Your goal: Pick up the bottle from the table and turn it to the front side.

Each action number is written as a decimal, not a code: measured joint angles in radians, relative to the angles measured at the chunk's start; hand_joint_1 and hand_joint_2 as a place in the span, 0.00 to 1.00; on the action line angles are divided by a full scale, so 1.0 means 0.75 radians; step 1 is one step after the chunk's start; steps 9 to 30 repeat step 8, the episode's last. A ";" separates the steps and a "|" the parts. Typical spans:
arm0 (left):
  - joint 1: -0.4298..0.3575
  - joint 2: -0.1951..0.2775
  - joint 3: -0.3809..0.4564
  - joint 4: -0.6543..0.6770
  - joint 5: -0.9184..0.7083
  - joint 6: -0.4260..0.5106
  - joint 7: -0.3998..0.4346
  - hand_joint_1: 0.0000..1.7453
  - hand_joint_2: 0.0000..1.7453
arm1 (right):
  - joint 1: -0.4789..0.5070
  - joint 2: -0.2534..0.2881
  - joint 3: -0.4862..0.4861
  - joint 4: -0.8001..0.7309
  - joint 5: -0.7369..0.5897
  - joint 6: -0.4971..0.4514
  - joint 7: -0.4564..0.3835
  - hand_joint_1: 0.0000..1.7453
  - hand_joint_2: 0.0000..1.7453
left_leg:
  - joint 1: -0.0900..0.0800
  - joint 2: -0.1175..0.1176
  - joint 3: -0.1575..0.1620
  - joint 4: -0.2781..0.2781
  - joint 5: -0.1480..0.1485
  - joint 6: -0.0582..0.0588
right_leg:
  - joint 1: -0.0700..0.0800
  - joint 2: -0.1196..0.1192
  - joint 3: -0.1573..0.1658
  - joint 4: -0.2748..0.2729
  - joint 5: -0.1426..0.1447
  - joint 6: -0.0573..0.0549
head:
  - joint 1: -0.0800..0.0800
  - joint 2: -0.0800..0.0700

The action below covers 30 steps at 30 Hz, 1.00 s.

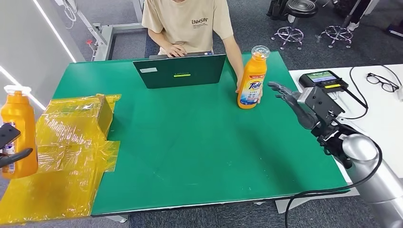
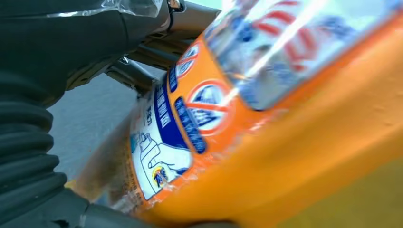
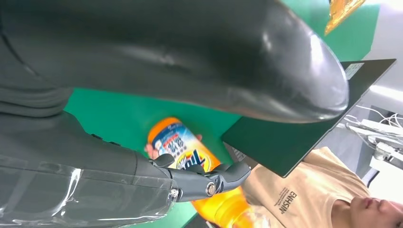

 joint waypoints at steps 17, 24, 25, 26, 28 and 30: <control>0.004 -0.035 -0.004 0.090 0.018 -0.022 -0.039 0.00 0.00 | 0.052 0.001 -0.034 -0.039 0.022 -0.028 0.008 0.00 0.00 | 0.000 -0.003 0.000 0.000 0.000 0.000 | 0.000 -0.002 0.002 0.000 0.000 0.000 | 0.000 0.000; 0.004 -0.035 -0.004 0.090 0.018 -0.022 -0.039 0.00 0.00 | 0.052 0.001 -0.034 -0.039 0.022 -0.028 0.008 0.00 0.00 | 0.000 -0.003 0.000 0.000 0.000 0.000 | 0.000 -0.002 0.002 0.000 0.000 0.000 | 0.000 0.000; 0.004 -0.035 -0.004 0.090 0.018 -0.022 -0.039 0.00 0.00 | 0.052 0.001 -0.034 -0.039 0.022 -0.028 0.008 0.00 0.00 | 0.000 -0.003 0.000 0.000 0.000 0.000 | 0.000 -0.002 0.002 0.000 0.000 0.000 | 0.000 0.000; 0.004 -0.035 -0.004 0.090 0.018 -0.022 -0.039 0.00 0.00 | 0.052 0.001 -0.034 -0.039 0.022 -0.028 0.008 0.00 0.00 | 0.000 -0.003 0.000 0.000 0.000 0.000 | 0.000 -0.002 0.002 0.000 0.000 0.000 | 0.000 0.000; 0.004 -0.035 -0.004 0.090 0.018 -0.022 -0.039 0.00 0.00 | 0.052 0.001 -0.034 -0.039 0.022 -0.028 0.008 0.00 0.00 | 0.000 -0.003 0.000 0.000 0.000 0.000 | 0.000 -0.002 0.002 0.000 0.000 0.000 | 0.000 0.000; 0.004 -0.035 -0.004 0.090 0.018 -0.022 -0.039 0.00 0.00 | 0.052 0.001 -0.034 -0.039 0.022 -0.028 0.008 0.00 0.00 | 0.000 -0.003 0.000 0.000 0.000 0.000 | 0.000 -0.002 0.002 0.000 0.000 0.000 | 0.000 0.000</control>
